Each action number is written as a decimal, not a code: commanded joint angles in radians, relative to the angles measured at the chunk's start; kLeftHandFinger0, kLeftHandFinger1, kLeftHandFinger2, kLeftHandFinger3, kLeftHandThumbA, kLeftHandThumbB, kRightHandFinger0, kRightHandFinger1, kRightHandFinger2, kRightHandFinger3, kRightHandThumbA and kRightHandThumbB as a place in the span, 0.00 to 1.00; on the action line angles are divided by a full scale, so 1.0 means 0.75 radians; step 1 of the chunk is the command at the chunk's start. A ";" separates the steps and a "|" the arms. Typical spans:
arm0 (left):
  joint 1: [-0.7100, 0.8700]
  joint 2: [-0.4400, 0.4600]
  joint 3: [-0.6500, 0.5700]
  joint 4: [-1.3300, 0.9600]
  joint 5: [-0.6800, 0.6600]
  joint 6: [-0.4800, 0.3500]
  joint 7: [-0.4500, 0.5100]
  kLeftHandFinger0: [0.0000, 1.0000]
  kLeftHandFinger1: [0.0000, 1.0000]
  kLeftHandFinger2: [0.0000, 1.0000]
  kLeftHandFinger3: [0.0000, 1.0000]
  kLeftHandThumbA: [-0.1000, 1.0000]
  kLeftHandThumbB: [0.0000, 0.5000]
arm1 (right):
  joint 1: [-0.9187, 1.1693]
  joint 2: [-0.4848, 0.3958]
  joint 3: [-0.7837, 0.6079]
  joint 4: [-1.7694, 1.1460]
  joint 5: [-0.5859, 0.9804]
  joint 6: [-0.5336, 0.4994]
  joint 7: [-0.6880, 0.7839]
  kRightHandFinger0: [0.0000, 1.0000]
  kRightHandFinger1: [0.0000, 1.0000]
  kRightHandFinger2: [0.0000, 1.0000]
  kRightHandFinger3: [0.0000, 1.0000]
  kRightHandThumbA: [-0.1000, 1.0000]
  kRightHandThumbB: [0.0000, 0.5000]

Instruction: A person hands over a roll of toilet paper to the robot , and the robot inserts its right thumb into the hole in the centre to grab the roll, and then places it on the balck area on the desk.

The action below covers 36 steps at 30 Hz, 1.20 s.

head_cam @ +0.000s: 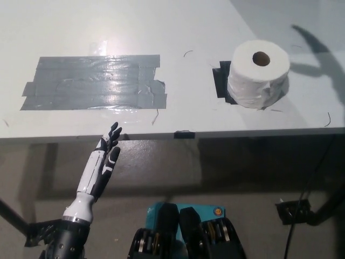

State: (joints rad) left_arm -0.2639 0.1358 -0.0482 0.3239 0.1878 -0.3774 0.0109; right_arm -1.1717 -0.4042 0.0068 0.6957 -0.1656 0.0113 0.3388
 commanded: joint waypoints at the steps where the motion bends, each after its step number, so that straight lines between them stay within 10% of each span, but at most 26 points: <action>1: -0.124 0.011 0.020 -0.021 -0.037 -0.026 0.000 1.00 1.00 1.00 1.00 0.97 0.26 | 0.207 -0.011 -0.187 -1.222 0.262 0.185 -0.040 1.00 1.00 1.00 1.00 0.97 0.82; 16: -0.088 0.010 0.018 -0.020 -0.021 -0.022 0.009 1.00 1.00 1.00 1.00 0.97 0.25 | 0.916 0.210 -0.040 -2.050 0.265 0.130 -0.112 1.00 1.00 1.00 1.00 1.00 0.74; 36: -0.019 0.004 0.008 -0.034 -0.003 -0.039 0.017 1.00 1.00 1.00 1.00 0.97 0.24 | 1.370 0.391 0.072 -1.813 0.127 -0.180 -0.088 1.00 1.00 1.00 1.00 1.00 0.55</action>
State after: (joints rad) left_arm -0.2621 0.1341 -0.0481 0.3296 0.1880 -0.3692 0.0111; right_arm -0.1610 -0.1346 0.0568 -0.4711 -0.1245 0.0521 0.3331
